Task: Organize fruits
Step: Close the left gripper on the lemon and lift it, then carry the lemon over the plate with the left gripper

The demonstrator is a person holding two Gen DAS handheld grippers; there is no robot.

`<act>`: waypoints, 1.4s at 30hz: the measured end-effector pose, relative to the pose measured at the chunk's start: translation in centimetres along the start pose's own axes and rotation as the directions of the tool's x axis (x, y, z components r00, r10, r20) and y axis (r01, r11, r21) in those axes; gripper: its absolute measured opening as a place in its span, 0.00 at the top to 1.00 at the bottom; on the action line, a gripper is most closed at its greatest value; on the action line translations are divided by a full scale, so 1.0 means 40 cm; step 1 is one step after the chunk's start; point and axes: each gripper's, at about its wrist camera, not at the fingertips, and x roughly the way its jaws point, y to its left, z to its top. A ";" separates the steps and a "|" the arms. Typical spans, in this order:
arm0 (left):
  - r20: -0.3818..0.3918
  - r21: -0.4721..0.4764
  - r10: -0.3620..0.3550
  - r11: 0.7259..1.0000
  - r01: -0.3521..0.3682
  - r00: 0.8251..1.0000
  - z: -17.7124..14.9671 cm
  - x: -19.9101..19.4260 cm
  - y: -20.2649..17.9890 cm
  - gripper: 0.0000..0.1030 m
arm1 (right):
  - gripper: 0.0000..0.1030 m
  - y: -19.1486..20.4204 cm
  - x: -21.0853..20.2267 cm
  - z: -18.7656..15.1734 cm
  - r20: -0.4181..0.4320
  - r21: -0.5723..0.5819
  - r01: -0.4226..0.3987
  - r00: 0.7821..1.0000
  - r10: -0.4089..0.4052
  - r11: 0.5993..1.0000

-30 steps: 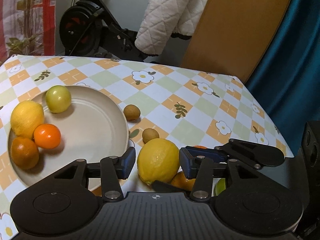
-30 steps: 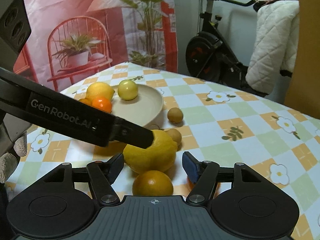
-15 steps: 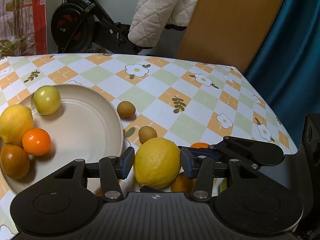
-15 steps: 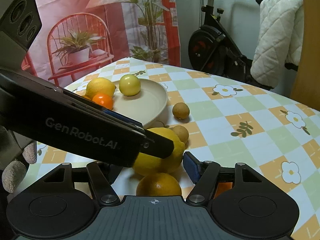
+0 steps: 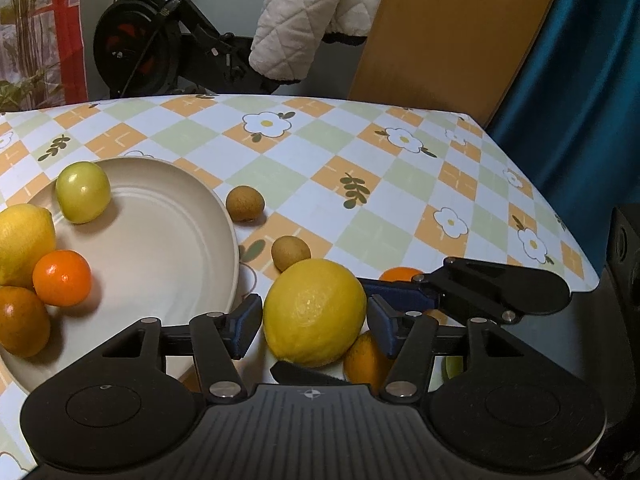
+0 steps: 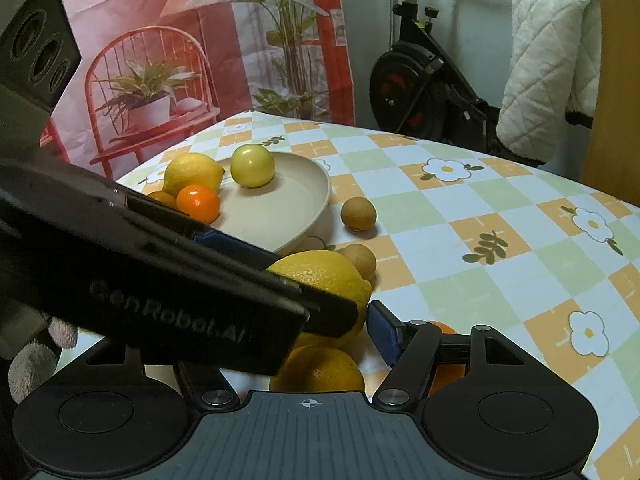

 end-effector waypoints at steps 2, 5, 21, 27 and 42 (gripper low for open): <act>0.003 0.012 0.011 1.000 -0.011 1.000 -0.003 -0.003 -0.006 0.42 | 0.39 0.000 -0.001 -0.001 0.002 0.004 -0.003 1.000 0.003 1.000; 0.011 0.013 0.012 1.000 -0.012 1.000 -0.006 -0.013 -0.007 0.42 | 0.39 0.000 -0.006 -0.003 0.008 0.010 -0.009 1.000 0.009 1.000; 0.106 0.010 0.026 1.000 -0.027 0.994 0.032 -0.114 -0.020 0.42 | 0.39 0.040 -0.081 0.068 0.080 -0.057 0.008 0.997 -0.003 0.998; 0.180 0.014 0.045 0.999 -0.048 0.983 0.069 -0.176 -0.021 0.42 | 0.39 0.057 -0.112 0.136 0.127 -0.079 0.005 0.992 0.005 0.997; 0.222 -0.070 0.073 0.996 -0.058 0.972 0.091 -0.212 0.075 0.42 | 0.39 0.136 -0.058 0.257 0.123 -0.175 -0.027 0.991 0.049 0.984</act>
